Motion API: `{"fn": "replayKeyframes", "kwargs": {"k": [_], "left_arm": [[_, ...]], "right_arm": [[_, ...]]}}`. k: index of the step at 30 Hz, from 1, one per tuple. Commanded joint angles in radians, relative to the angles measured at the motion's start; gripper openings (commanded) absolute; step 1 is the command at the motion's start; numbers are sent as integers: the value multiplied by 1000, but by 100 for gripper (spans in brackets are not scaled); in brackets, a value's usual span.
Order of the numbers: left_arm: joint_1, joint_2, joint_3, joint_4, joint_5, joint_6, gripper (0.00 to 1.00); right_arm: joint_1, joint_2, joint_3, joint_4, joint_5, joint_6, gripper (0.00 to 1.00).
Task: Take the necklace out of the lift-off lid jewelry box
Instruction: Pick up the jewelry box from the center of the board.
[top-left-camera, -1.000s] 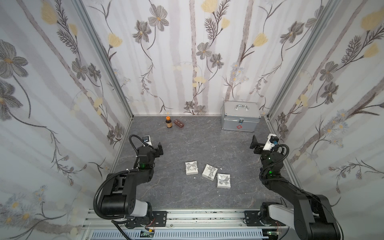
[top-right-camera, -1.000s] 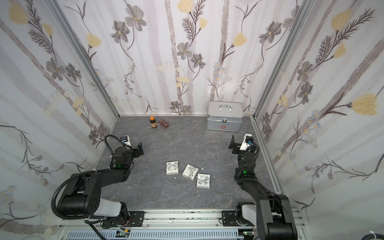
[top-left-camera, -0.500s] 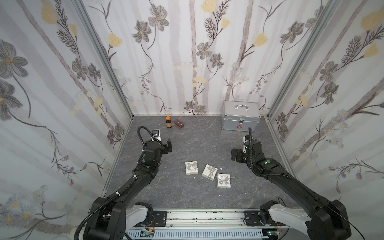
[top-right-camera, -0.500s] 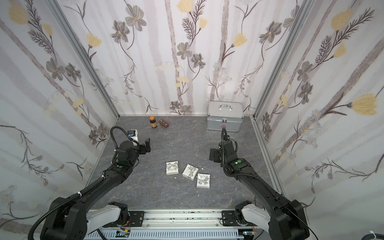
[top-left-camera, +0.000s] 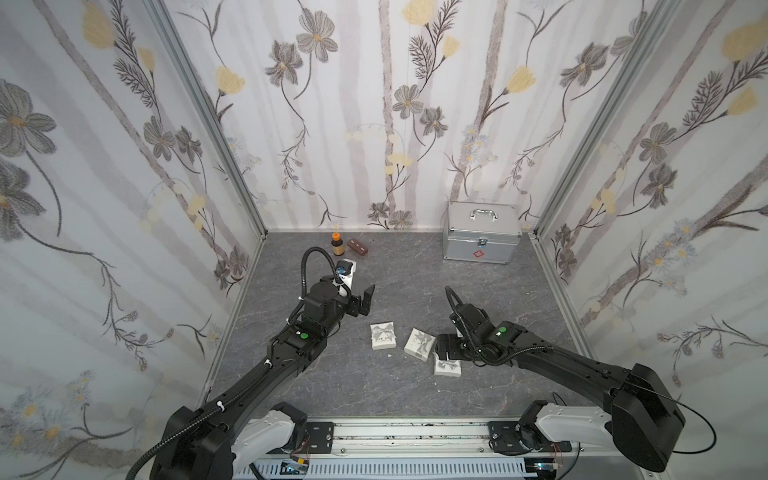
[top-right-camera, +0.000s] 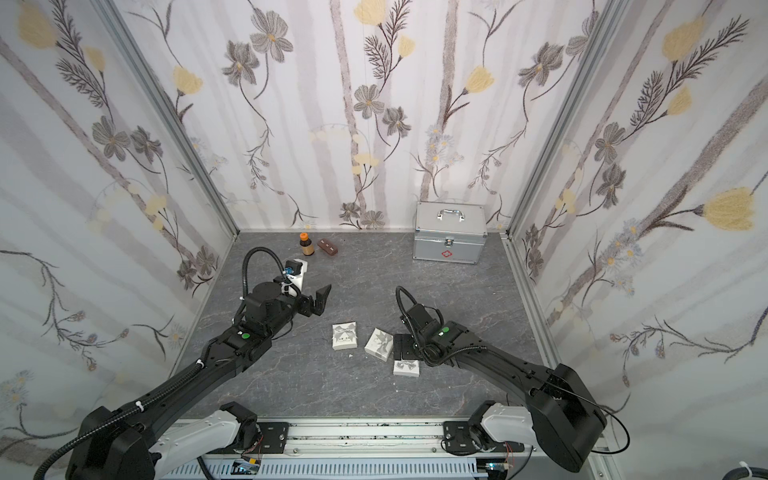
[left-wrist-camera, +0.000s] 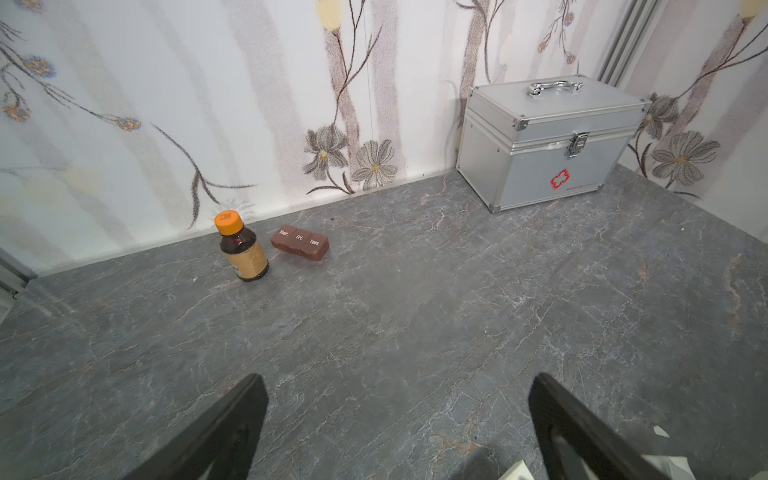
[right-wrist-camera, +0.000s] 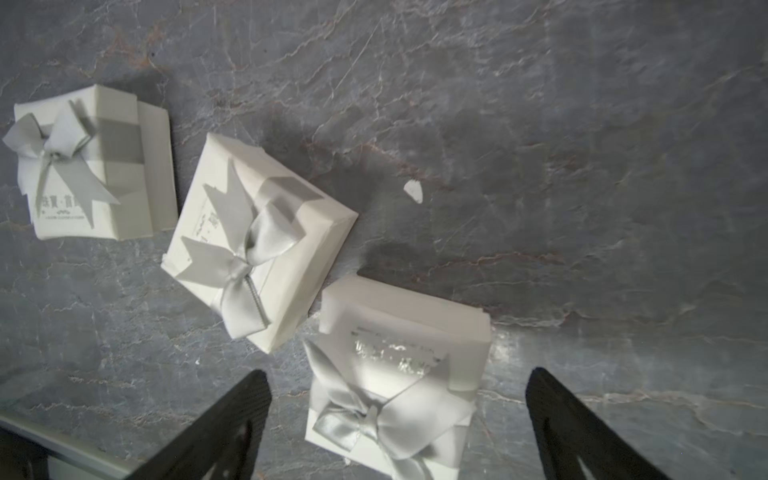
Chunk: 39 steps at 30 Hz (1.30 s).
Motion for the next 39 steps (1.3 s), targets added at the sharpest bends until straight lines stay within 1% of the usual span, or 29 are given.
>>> {"fn": "replayKeyframes", "kwargs": {"k": [1, 7, 9, 21, 27, 35, 39], "left_arm": [[-2, -8, 11, -5, 20, 10, 100], [-4, 16, 13, 6, 23, 15, 100], [-4, 27, 15, 7, 30, 13, 100], [-6, 30, 22, -2, 36, 14, 100], [-10, 21, 19, -11, 28, 22, 100], [-15, 21, 19, -22, 18, 35, 100], [-23, 20, 29, -44, 10, 47, 100]], "right_arm": [[39, 13, 5, 4, -7, 66, 94], [79, 49, 12, -29, 9, 88, 91], [87, 72, 47, -48, 22, 91, 90], [98, 141, 93, -97, 88, 108, 85], [107, 171, 108, -102, 87, 107, 82], [117, 229, 132, -100, 87, 99, 82], [123, 257, 151, -110, 84, 101, 79]]}}
